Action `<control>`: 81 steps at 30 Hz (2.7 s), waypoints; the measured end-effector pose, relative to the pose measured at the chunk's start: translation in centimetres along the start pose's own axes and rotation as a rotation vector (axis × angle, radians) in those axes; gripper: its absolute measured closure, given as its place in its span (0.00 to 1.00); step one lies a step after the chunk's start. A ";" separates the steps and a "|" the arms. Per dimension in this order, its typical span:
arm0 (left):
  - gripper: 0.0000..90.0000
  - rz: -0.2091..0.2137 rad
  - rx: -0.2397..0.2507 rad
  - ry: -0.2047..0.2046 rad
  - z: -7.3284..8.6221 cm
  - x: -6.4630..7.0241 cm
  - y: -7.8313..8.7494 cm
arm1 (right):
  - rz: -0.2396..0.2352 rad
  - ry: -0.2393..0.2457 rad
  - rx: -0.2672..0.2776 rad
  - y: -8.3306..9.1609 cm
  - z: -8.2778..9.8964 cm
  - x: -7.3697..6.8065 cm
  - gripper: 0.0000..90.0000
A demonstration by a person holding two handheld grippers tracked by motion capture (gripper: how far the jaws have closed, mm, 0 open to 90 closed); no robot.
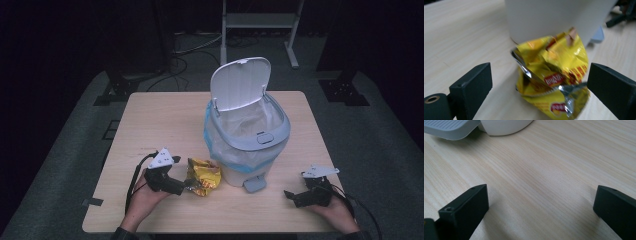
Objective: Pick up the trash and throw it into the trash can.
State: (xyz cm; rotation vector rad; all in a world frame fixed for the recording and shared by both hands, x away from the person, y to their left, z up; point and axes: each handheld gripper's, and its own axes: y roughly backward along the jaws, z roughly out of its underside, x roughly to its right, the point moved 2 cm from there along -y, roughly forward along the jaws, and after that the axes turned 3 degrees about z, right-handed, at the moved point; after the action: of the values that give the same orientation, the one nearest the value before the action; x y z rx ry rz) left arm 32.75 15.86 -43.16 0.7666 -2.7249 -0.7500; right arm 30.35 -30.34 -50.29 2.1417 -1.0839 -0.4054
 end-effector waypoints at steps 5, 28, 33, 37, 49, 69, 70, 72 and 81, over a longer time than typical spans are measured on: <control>0.15 0.005 0.026 0.011 -0.6 -0.9 -0.1 | 0.000 0.000 0.000 0.0 0.0 0.0 0.00; 0.61 0.106 -0.050 0.003 -1.7 -2.7 -2.5 | 0.000 0.000 0.000 0.0 0.0 0.0 0.00; 0.63 0.131 -0.074 0.006 -1.5 -2.4 -2.4 | 0.000 0.000 0.000 0.0 0.0 0.0 0.00; 0.65 0.148 -0.091 0.008 -1.2 -2.0 -2.1 | 0.000 0.000 0.000 0.0 0.0 0.0 0.00; 0.82 0.160 -0.136 0.026 -0.3 -1.4 -1.4 | 0.000 0.000 0.000 0.0 0.0 0.0 0.00; 0.98 0.142 -0.137 0.028 -0.1 -1.7 -0.8 | 0.000 0.000 0.000 0.0 0.0 0.0 0.00; 0.98 0.143 -0.133 0.029 -0.2 -1.7 -0.7 | 0.000 0.000 0.000 0.0 0.0 0.0 0.00; 0.98 0.146 -0.127 0.030 -0.2 -1.7 -0.5 | 0.000 0.000 0.000 0.0 0.0 0.0 0.00; 0.98 0.156 -0.102 0.027 -0.6 -1.8 0.6 | 0.000 0.000 0.000 0.0 0.0 0.0 0.00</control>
State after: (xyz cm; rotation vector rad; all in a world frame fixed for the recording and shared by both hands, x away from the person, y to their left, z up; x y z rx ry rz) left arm 34.17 17.00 -42.45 0.5316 -2.6616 -0.8289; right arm 30.35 -30.34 -50.29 2.1417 -1.0839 -0.4061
